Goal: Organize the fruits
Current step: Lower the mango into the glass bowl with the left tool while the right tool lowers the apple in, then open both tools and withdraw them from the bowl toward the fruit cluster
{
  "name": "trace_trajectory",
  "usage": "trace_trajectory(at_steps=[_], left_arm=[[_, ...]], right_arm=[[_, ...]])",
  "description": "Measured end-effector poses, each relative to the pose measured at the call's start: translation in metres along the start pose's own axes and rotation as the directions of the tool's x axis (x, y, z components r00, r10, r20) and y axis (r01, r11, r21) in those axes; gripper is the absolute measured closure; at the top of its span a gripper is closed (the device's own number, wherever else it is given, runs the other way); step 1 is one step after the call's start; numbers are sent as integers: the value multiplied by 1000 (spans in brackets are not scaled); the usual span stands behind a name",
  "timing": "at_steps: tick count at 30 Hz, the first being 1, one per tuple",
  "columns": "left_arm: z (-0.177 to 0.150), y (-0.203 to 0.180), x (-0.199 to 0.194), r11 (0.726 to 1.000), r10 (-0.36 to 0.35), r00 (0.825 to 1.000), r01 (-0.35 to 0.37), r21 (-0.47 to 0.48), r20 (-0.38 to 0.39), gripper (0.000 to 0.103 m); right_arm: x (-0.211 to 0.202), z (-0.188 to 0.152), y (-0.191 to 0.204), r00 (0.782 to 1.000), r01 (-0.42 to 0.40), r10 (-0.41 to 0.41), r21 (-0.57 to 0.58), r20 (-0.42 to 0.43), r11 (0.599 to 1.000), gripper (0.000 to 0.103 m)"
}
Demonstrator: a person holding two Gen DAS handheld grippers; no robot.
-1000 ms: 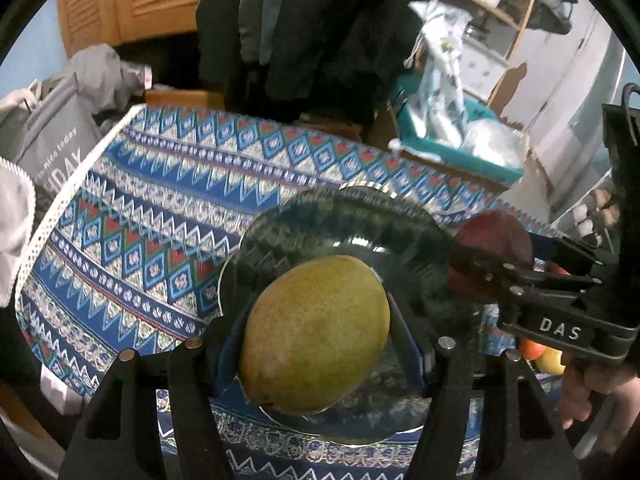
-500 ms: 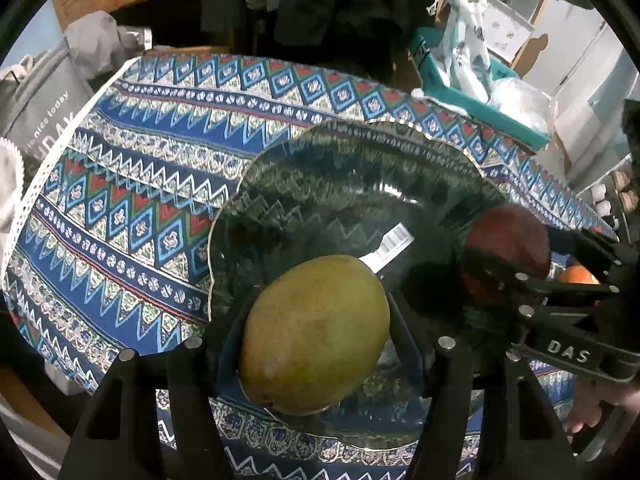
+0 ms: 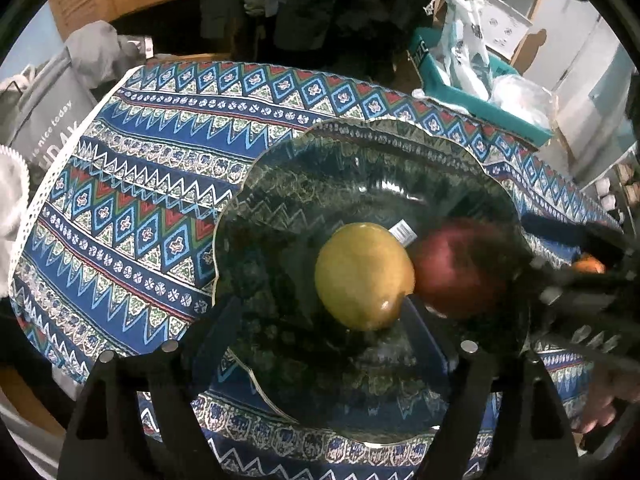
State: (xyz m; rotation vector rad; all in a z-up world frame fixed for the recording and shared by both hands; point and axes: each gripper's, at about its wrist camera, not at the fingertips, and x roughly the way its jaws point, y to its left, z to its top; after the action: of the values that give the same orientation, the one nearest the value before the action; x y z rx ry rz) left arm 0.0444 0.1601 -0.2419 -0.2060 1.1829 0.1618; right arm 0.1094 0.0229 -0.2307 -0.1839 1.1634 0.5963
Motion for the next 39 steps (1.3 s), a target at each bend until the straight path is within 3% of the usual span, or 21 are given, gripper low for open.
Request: trace_trajectory(at_steps=[8,15,39], left_arm=[[2,-3,-22,1000,-3,999,3,3,49,20],[7,-15,-46,1000,-21,995,20,15,101,20],[13,-78,-124,987,-128,964,100,130,231,19]], right_arm=[[-36,10,-5,996,-11,8,39,84,999,26],[-74,10,-8,987,39,-43,32,155,999,26],[-194,-33,-49,932,129,-161,118,326,985,25]])
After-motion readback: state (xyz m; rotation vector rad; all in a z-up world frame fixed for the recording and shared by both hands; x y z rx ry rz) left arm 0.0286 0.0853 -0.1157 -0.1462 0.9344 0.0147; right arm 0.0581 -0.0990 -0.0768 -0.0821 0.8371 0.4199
